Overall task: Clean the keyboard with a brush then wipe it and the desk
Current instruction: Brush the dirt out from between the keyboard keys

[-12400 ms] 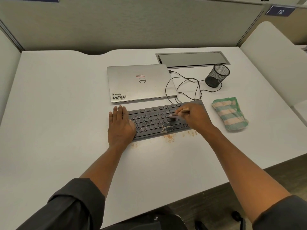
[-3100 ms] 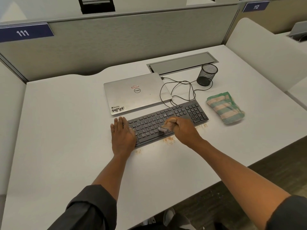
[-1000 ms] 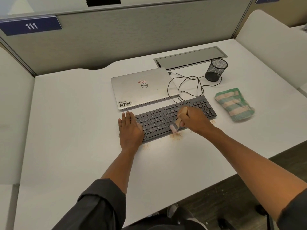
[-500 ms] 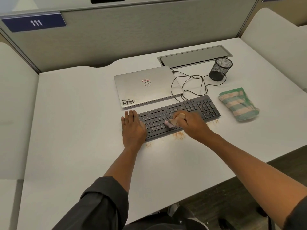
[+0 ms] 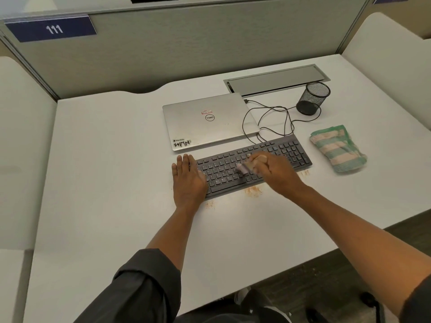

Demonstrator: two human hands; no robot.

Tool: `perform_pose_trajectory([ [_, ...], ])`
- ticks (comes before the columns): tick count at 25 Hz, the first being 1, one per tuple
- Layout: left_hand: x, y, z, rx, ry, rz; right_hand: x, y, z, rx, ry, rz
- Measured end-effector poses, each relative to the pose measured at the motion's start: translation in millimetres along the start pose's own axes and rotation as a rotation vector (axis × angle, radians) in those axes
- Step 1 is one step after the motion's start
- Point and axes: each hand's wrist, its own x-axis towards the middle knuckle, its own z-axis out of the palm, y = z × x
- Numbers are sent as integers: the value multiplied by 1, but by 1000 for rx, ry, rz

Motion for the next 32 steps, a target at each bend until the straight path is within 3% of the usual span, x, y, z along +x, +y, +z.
perform_pose_trajectory([
  [4,0,1,-1,1,-13,-1,-4,19,-17,-203,182,44],
  [8,0,0,-1,-8,-6,-3,-40,-1,15,-63,-21,-74],
  [10,0,1,-1,-8,-3,-1,-52,-11,20,-21,-38,-67],
  [15,0,1,-2,-3,-11,2,-38,3,-5,-146,275,120],
  [17,0,1,-1,-14,-6,-1,-42,8,0,-174,232,91],
  [21,-1,1,0,-23,-4,-2,-65,0,17,33,61,62],
  [25,0,0,0,-16,0,-3,-64,13,-4,-88,270,113],
  [27,0,0,0,-12,-3,-3,-66,22,-6,-161,292,138],
  [32,0,0,0,-5,-12,-6,-85,10,19,10,78,10],
])
